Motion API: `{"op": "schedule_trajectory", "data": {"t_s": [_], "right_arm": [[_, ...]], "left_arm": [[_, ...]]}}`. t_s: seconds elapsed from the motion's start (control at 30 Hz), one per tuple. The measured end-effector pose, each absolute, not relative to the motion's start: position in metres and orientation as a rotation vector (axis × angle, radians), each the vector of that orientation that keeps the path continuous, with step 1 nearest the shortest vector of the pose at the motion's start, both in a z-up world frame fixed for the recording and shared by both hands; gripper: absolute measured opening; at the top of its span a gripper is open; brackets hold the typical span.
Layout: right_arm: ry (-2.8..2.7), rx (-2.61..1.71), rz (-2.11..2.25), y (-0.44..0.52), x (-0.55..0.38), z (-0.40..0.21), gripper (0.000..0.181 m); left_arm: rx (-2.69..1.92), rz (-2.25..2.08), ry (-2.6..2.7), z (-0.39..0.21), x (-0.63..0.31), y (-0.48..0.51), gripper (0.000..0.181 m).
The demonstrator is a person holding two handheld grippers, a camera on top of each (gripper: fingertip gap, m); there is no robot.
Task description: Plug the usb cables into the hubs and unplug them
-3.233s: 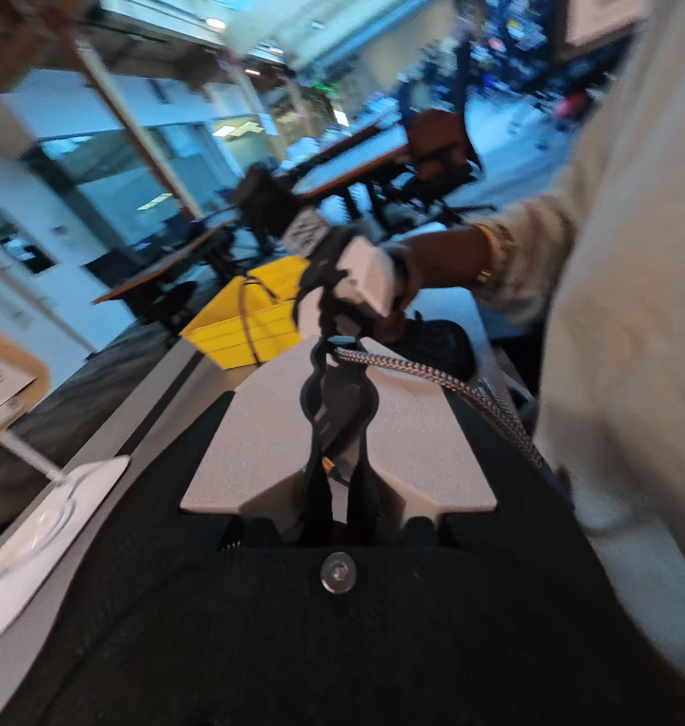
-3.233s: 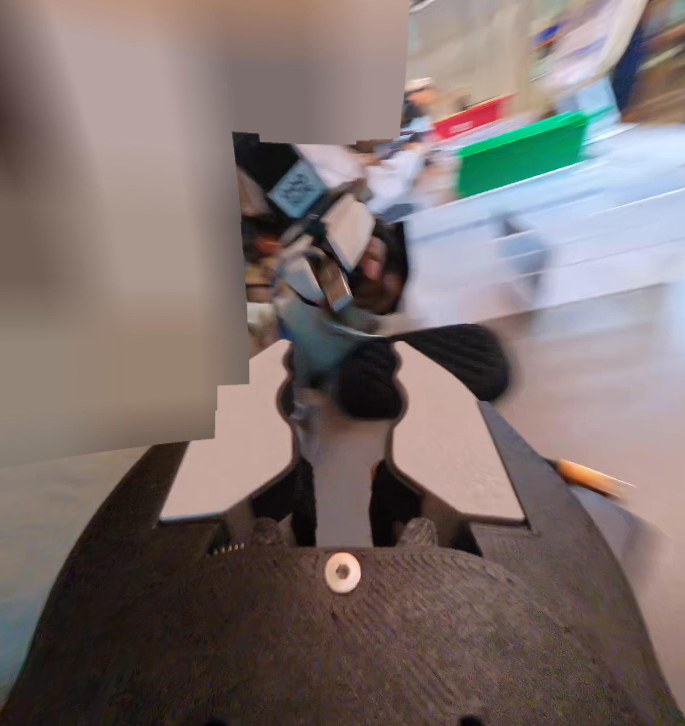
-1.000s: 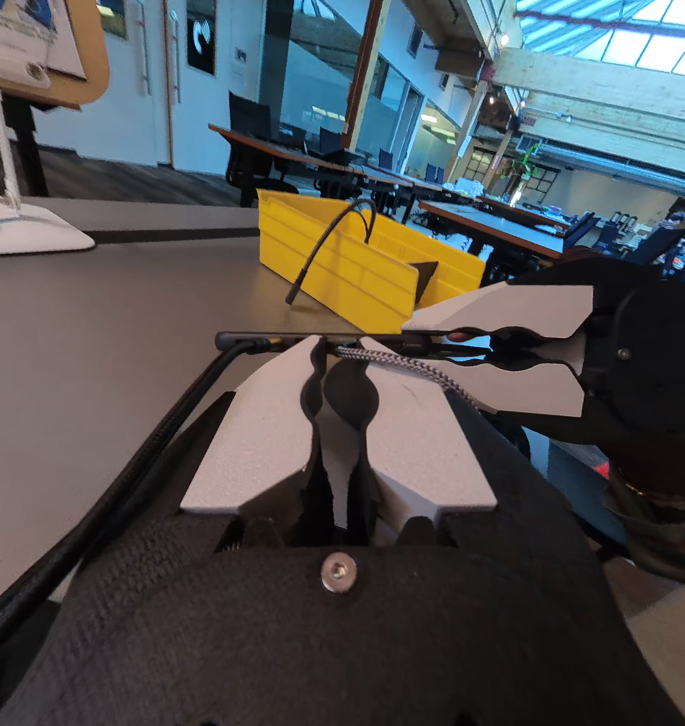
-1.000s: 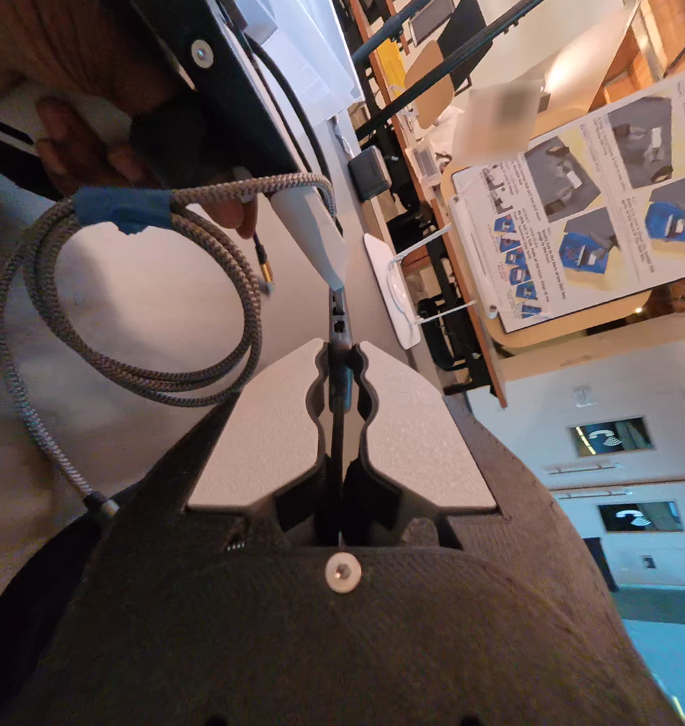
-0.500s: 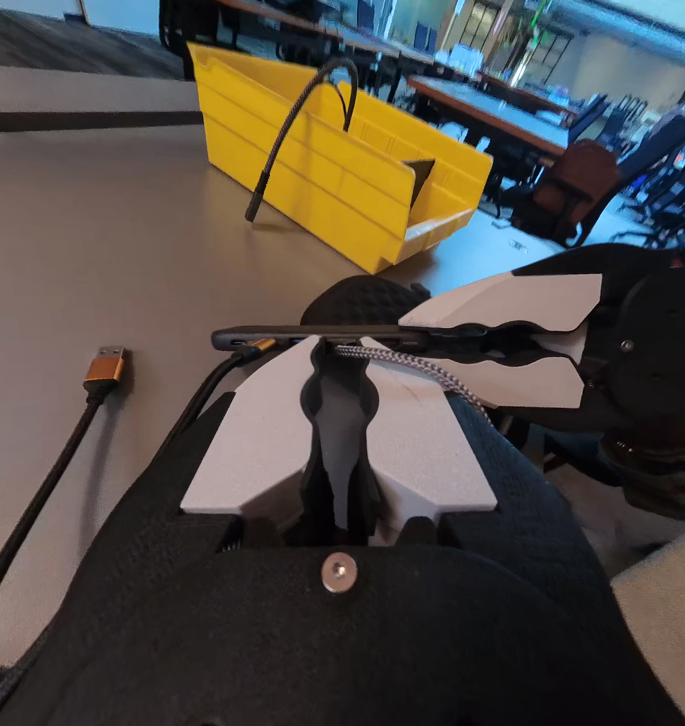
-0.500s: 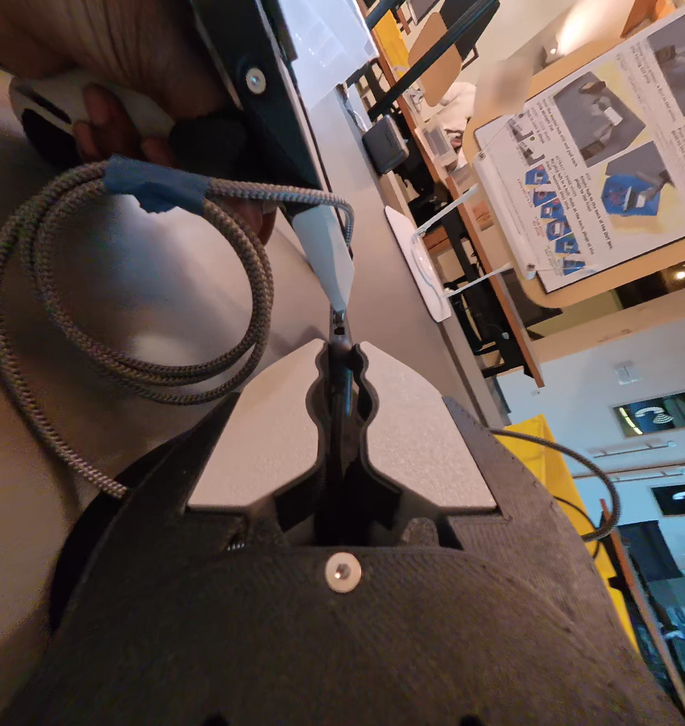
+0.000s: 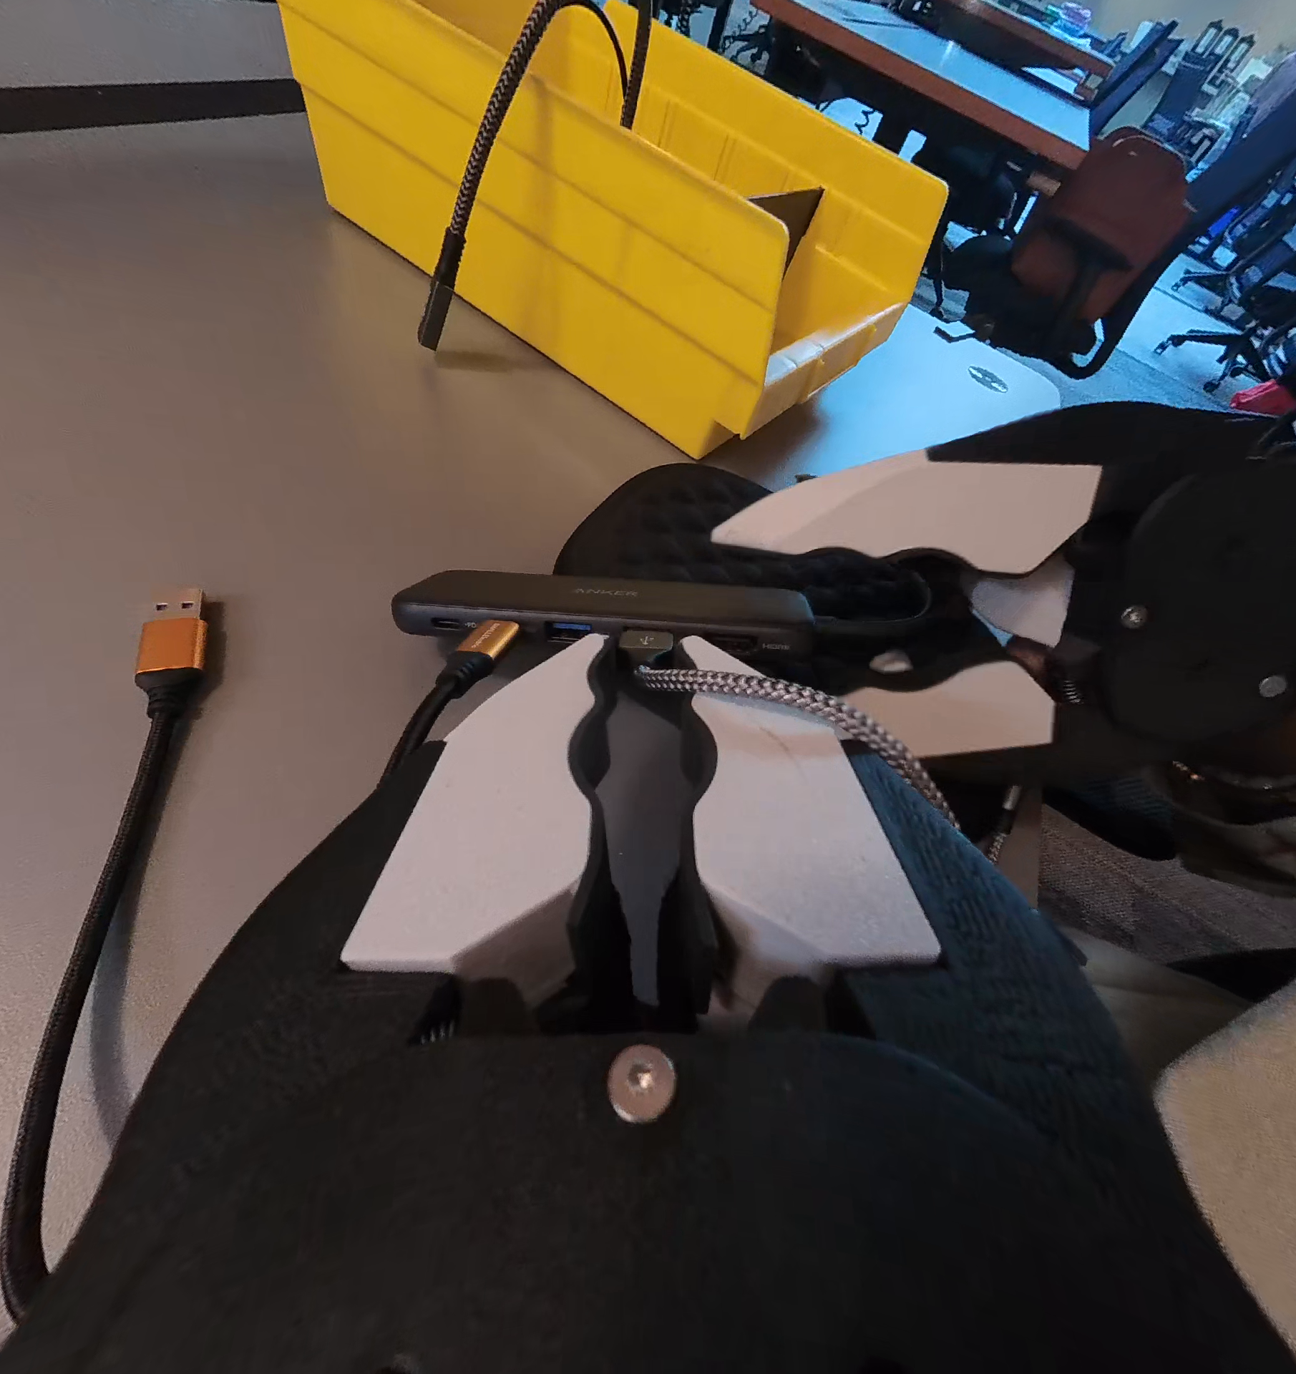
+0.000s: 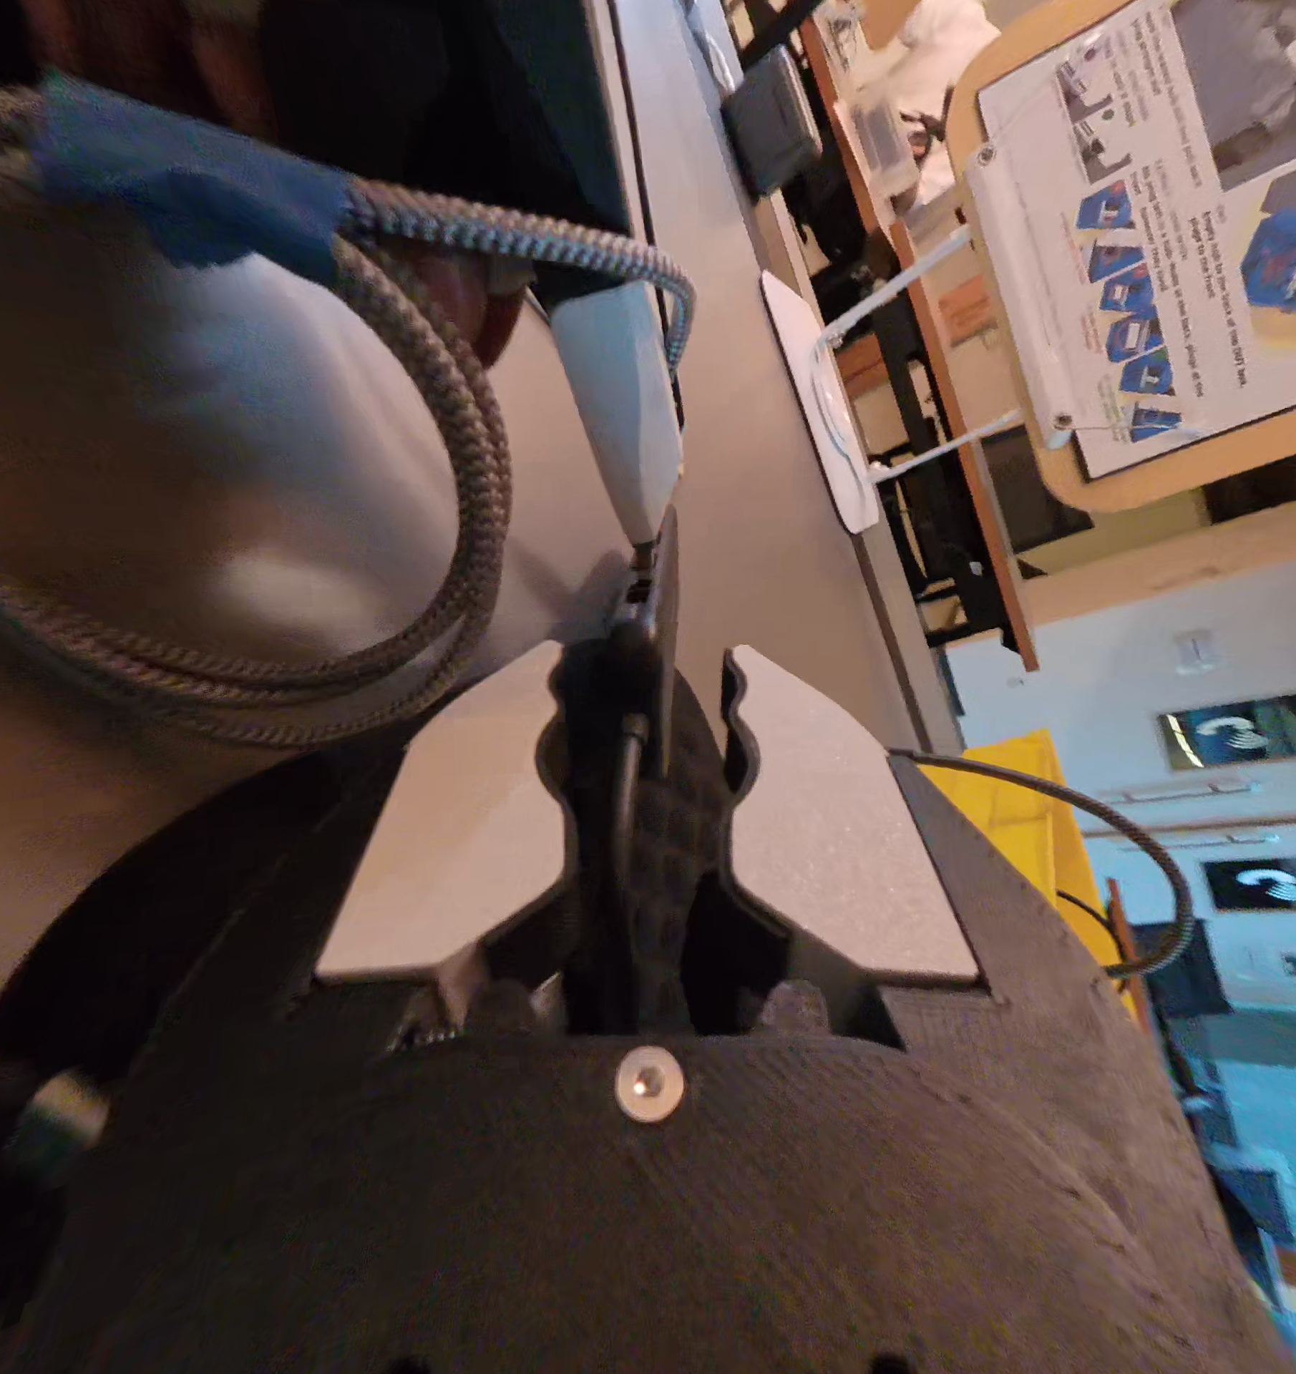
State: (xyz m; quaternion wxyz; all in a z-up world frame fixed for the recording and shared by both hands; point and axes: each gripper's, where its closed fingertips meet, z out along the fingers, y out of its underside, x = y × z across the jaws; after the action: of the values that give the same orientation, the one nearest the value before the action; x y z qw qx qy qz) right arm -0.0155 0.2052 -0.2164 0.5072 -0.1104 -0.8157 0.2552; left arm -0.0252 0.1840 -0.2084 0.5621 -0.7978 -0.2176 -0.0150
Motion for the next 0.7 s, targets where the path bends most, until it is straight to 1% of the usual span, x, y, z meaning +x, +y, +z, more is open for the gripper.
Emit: {"op": "schedule_trajectory", "data": {"t_s": [0.07, 0.1, 0.3, 0.47, 0.6, 0.7], "right_arm": [[-1.982, -0.26, 0.518, 0.208, -0.024, -0.223, 0.017], [-1.973, -0.242, 0.475, 0.209, -0.027, -0.223, 0.013], [-1.837, -0.025, 0.454, 0.198, -0.026, -0.196, 0.011], [-1.799, 0.097, 0.543, 0.185, -0.014, -0.172, 0.01], [-1.785, 0.172, 0.515, 0.179, -0.009, -0.162, 0.01], [-1.768, 0.224, 0.592, 0.162, 0.003, -0.148, 0.01]], "left_arm": [[-1.874, -0.039, -0.517, -0.208, -0.025, 0.184, 0.014], [-1.873, -0.04, -0.526, -0.209, -0.026, 0.183, 0.014], [-1.762, -0.042, -0.532, -0.189, -0.025, 0.175, 0.014], [-1.736, -0.059, -0.394, -0.169, -0.016, 0.166, 0.014], [-1.71, -0.094, -0.314, -0.161, -0.013, 0.163, 0.014], [-1.62, -0.323, -0.289, -0.151, -0.004, 0.154, 0.014]]}}
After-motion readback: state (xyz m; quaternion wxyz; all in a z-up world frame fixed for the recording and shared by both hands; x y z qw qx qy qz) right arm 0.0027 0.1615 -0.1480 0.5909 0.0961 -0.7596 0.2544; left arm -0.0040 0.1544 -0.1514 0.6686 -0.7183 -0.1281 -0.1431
